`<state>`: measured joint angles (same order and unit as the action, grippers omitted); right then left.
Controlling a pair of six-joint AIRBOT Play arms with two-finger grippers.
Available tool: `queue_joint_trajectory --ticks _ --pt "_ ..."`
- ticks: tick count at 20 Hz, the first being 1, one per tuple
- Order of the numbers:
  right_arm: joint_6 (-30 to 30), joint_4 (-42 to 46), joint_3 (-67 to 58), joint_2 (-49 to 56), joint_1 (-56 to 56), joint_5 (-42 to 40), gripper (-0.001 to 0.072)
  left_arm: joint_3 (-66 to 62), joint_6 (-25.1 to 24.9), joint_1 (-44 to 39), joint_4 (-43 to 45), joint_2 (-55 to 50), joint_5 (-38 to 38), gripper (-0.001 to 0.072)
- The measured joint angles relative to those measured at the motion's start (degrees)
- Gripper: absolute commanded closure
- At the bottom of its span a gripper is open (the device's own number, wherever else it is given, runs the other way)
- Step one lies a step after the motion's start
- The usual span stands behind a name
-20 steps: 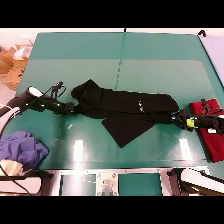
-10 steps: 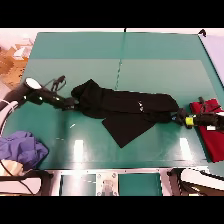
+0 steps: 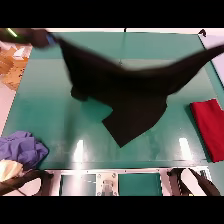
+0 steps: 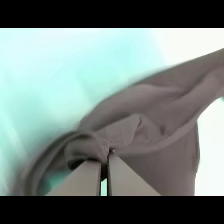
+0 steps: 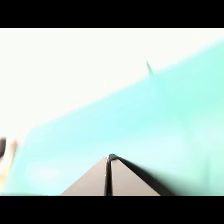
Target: Fold the shirts.
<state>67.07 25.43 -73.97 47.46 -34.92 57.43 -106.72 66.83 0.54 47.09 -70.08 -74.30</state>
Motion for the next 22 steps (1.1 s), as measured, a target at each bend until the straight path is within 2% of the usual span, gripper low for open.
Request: queue_joint_trajectory --ticks 3,6,12,15,22 --pt "2.7 -0.6 -10.3 -5.6 0.0 -8.2 0.0698 -8.9 0.1 0.0 -0.6 6.8 6.0 0.0684" --pt "4.2 -1.0 -18.4 -8.2 0.0 -15.1 0.0698 -12.4 0.0 0.0 0.4 13.4 12.5 0.0684" --pt "6.8 -1.0 -25.2 -8.3 0.0 -23.8 0.0698 -12.3 0.2 0.0 5.4 18.3 15.0 0.0683" --pt "7.3 -1.0 -25.9 -4.8 0.0 -23.8 0.0698 -7.7 1.0 0.0 8.1 18.6 15.1 0.0684" --pt "6.4 -0.7 -23.8 12.7 5.7 -14.5 0.0698 9.3 2.5 0.0 9.4 10.0 13.9 0.0683"
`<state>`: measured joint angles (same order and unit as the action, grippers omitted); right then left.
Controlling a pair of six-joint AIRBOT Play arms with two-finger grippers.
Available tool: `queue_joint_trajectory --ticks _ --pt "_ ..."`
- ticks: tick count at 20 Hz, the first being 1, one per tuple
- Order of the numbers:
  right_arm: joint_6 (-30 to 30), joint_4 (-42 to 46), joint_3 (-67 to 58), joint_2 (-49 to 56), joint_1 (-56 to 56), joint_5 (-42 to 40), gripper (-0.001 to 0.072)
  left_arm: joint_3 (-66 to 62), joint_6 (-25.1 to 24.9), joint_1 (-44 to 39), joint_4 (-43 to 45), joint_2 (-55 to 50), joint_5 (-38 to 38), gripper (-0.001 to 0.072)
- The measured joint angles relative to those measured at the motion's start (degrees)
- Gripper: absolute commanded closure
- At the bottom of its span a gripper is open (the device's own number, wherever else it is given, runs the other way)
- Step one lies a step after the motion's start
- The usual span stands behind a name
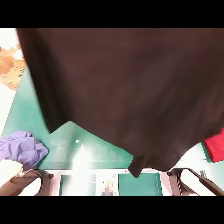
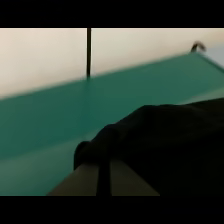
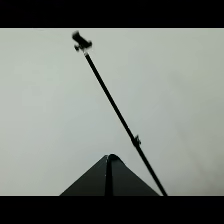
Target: Fold the shirts.
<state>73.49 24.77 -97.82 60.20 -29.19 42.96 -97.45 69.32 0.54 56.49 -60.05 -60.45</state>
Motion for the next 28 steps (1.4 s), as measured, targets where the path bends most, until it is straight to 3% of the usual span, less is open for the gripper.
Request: queue_joint_trajectory --ticks 5,11,12,13,14,15,17,19,20,21,28 --pt "-2.1 4.3 3.7 16.2 7.3 1.4 0.0698 9.9 -1.0 0.0 -2.7 -16.0 4.2 0.0683" --pt "-2.7 7.1 4.8 33.6 11.3 0.1 0.0698 12.8 -8.7 -0.1 -15.2 -35.4 16.2 0.0682" --pt "-2.7 7.2 4.8 35.6 11.6 0.1 0.0697 12.9 -9.7 -0.1 -16.6 -37.1 17.4 0.0626" --pt "-2.7 7.3 4.8 37.4 11.8 0.4 0.0696 13.1 -10.5 -0.1 -17.5 -38.6 18.0 0.0321" --pt "-2.7 7.7 4.9 38.8 11.8 1.2 0.0613 13.1 -11.0 0.0 -18.2 -39.6 18.6 0.0161" --pt "-2.7 8.3 4.9 39.8 11.8 2.1 0.0469 13.1 -11.4 0.2 -19.0 -40.3 19.0 0.0163" --pt "-2.8 9.5 4.9 40.8 11.1 5.3 0.0451 12.1 -11.8 1.3 -19.5 -41.3 17.2 0.0187" --pt "-2.1 10.8 4.9 41.2 8.8 9.9 0.0669 9.7 -11.9 3.8 -20.0 -41.7 11.9 0.0544" --pt "-1.7 10.8 4.9 41.2 7.5 12.8 0.0685 8.3 -12.0 5.5 -20.0 -41.9 8.1 0.0642" --pt "-1.4 11.2 5.2 41.1 6.1 16.2 0.0697 6.7 -11.8 7.4 -20.1 -42.0 3.3 0.0683" --pt "-0.2 18.1 21.1 29.7 -1.2 26.3 0.0698 1.8 -6.2 17.9 -16.4 -39.6 -22.3 0.0685"
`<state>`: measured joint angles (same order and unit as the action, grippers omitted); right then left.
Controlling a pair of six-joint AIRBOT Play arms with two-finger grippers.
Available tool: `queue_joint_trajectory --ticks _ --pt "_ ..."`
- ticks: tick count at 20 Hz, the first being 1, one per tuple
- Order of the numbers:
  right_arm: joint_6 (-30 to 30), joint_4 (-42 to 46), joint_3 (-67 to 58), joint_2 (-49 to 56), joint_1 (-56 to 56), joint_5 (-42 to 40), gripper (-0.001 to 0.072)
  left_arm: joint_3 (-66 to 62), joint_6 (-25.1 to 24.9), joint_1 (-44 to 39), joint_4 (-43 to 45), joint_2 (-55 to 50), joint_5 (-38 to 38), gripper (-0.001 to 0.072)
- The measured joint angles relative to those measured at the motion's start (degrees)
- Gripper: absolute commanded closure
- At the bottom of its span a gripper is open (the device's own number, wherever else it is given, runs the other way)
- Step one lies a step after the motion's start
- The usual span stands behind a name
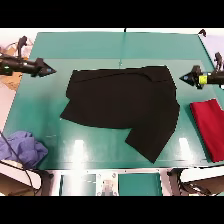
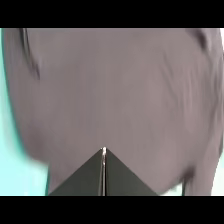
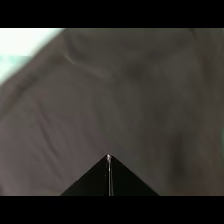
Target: Fold the shirts.
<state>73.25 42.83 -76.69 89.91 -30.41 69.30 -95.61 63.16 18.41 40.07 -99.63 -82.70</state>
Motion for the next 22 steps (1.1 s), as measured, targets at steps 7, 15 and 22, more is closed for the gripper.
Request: queue_joint_trajectory --ticks 7,15,22 --pt "0.1 8.9 28.6 -19.3 -13.1 -1.7 0.0355 13.2 0.9 1.9 12.2 8.0 -5.8 0.0163" --pt "-4.0 9.3 42.7 -19.1 -16.9 -5.2 0.0355 25.4 1.0 2.1 14.6 9.5 1.4 0.0164" --pt "-6.2 4.2 44.0 -12.1 -10.5 -5.0 0.0366 29.2 -0.3 2.0 14.8 6.8 3.3 0.0169"
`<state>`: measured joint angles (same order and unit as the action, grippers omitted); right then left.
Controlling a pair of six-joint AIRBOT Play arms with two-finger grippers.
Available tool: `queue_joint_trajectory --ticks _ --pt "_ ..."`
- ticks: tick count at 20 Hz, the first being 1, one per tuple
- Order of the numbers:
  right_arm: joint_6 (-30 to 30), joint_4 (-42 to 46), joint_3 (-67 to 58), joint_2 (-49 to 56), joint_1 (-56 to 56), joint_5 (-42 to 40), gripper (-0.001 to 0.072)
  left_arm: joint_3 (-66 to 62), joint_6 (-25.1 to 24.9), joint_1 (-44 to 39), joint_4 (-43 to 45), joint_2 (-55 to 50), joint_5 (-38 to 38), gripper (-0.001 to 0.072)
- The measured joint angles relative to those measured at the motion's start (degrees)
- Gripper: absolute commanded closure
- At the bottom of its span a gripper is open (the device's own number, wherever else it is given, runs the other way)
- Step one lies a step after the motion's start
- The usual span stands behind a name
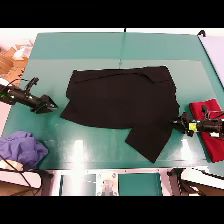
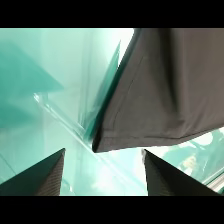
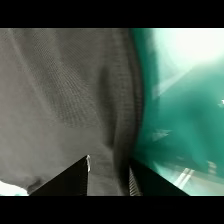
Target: Fold the shirts.
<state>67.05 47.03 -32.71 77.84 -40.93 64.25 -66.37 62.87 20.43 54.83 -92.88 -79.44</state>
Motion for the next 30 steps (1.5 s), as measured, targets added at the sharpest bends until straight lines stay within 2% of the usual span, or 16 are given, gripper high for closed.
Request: queue_joint_trajectory --ticks 4,9,14,16,17,18,19,20,21,23,28,30 --pt "-0.4 -2.3 0.1 1.2 1.0 0.0 0.0366 2.6 -1.3 0.0 -0.6 -1.6 0.8 0.0173" --pt "-0.6 -2.8 0.1 1.6 1.3 0.0 0.0366 4.1 -3.9 -0.2 -5.4 -2.9 3.5 0.0174" --pt "-0.8 -2.8 0.1 1.6 1.4 -0.1 0.0366 6.9 -5.8 -3.2 -7.9 -3.1 5.9 0.0178" --pt "-1.1 -2.8 0.1 1.6 1.4 -0.1 0.0366 7.9 -6.0 -4.2 -8.2 -3.3 6.7 0.0480" --pt "-1.1 -2.8 0.1 1.6 1.4 -0.1 0.0366 8.3 -6.2 -4.5 -7.5 -3.3 7.1 0.0542" --pt "-1.2 -2.8 0.1 1.6 1.4 -0.1 0.0367 8.5 -6.2 -4.7 -7.1 -3.3 7.3 0.0661" --pt "-1.2 -2.8 0.1 1.6 1.4 -0.1 0.0407 8.7 -6.3 -4.9 -6.7 -3.4 7.3 0.0683" --pt "-1.3 -2.7 0.1 1.6 1.4 -0.2 0.0503 8.8 -6.3 -5.0 -6.7 -3.3 7.3 0.0684" --pt "-1.3 -1.9 0.1 1.6 1.4 -0.6 0.0530 8.8 -6.3 -5.1 -6.8 -3.3 7.2 0.0685" --pt "-1.5 -0.6 -0.1 1.6 1.4 -0.7 0.0697 8.7 -6.3 -5.2 -6.9 -3.1 7.2 0.0685" --pt "-1.7 2.3 -4.6 0.3 1.5 2.9 0.0697 5.4 -5.6 -5.1 -5.3 -0.4 4.9 0.0685" --pt "-1.6 -0.7 -8.7 -3.1 1.3 5.3 0.0697 2.9 -5.3 -5.4 -7.3 4.4 2.6 0.0685"
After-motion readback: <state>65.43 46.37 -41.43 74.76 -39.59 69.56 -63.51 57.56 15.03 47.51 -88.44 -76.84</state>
